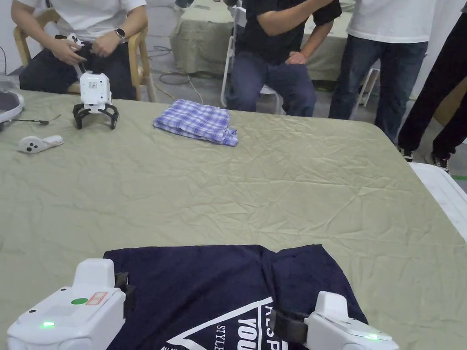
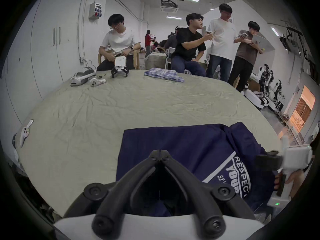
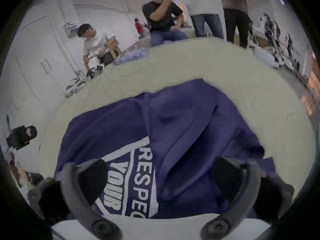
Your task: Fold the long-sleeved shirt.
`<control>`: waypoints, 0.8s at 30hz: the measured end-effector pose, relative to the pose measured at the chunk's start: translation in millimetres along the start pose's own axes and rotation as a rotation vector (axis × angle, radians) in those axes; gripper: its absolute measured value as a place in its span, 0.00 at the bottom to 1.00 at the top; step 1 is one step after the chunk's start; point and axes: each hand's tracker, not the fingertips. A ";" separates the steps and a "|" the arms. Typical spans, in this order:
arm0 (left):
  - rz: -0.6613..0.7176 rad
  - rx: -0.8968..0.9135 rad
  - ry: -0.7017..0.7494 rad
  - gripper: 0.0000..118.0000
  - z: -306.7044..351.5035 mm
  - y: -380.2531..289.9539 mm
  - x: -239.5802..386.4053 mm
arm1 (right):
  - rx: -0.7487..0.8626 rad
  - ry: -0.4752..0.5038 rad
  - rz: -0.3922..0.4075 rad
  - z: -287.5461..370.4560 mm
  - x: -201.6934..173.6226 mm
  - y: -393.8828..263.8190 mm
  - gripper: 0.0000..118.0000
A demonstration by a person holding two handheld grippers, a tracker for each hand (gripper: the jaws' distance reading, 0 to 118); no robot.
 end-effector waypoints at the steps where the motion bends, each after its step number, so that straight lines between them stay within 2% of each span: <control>1: -0.001 0.002 0.008 0.02 2.2 1.4 -2.4 | 0.057 -0.006 0.036 15.3 -0.4 5.2 1.00; 4: 0.005 0.041 0.037 0.02 9.1 7.7 -7.1 | 0.214 -0.022 0.135 61.9 -4.6 28.9 1.00; 6: 0.003 0.074 0.044 0.02 14.7 12.4 -5.6 | 0.284 -0.101 0.185 77.5 -3.6 37.4 0.97; 7: 0.000 0.084 0.049 0.02 15.9 14.1 -4.3 | 0.295 -0.095 0.207 77.6 2.8 42.2 0.80; 8: -0.002 0.093 0.052 0.02 15.3 15.5 -4.8 | 0.319 -0.085 0.222 79.4 5.7 44.2 0.44; 9: 0.000 0.097 0.055 0.02 13.6 17.6 -4.5 | 0.321 -0.083 0.226 74.8 9.0 46.7 0.00; 10: -0.001 0.096 0.052 0.02 10.2 19.4 -4.8 | 0.306 -0.109 0.241 67.9 11.9 50.8 0.00; 11: -0.002 0.092 0.051 0.02 6.1 21.1 -5.0 | 0.286 -0.124 0.219 61.1 20.4 59.1 0.00; 13: -0.003 0.081 0.058 0.02 -0.5 24.1 -4.3 | 0.238 -0.012 0.166 46.7 34.5 75.0 0.00; 14: -0.008 0.077 0.057 0.02 -3.9 24.4 -4.4 | 0.218 -0.023 0.161 37.1 38.2 84.5 0.00; 15: -0.008 0.072 0.060 0.02 -8.0 24.8 -4.0 | 0.190 -0.082 0.207 14.9 44.2 100.8 0.08; 16: -0.007 0.063 0.064 0.02 -12.4 25.6 -4.7 | 0.186 -0.070 0.196 0.8 51.0 113.8 0.23; 18: -0.008 0.050 0.060 0.02 -19.8 25.3 -4.8 | 0.108 -0.064 0.184 -34.8 65.3 141.2 0.47; 19: -0.011 0.046 0.064 0.02 -23.7 24.7 -4.4 | 0.044 -0.073 0.142 -73.3 83.5 144.3 0.83; 20: -0.015 0.037 0.068 0.02 -31.7 22.3 -8.3 | -0.006 -0.089 0.159 -95.1 88.6 151.8 1.00; 21: -0.017 0.026 0.070 0.02 -37.1 21.8 -8.9 | -0.009 -0.090 0.189 -111.9 98.1 158.4 0.96; 22: -0.016 0.018 0.071 0.02 -41.1 21.3 -9.5 | -0.036 -0.082 0.183 -127.1 103.2 162.4 0.95; 23: -0.013 0.009 0.070 0.02 -45.8 20.8 -10.3 | -0.095 -0.078 0.200 -103.8 78.0 173.3 0.95; 24: -0.012 -0.001 0.071 0.02 -47.8 21.3 -11.1 | -0.163 -0.063 0.209 -110.9 76.8 174.9 0.95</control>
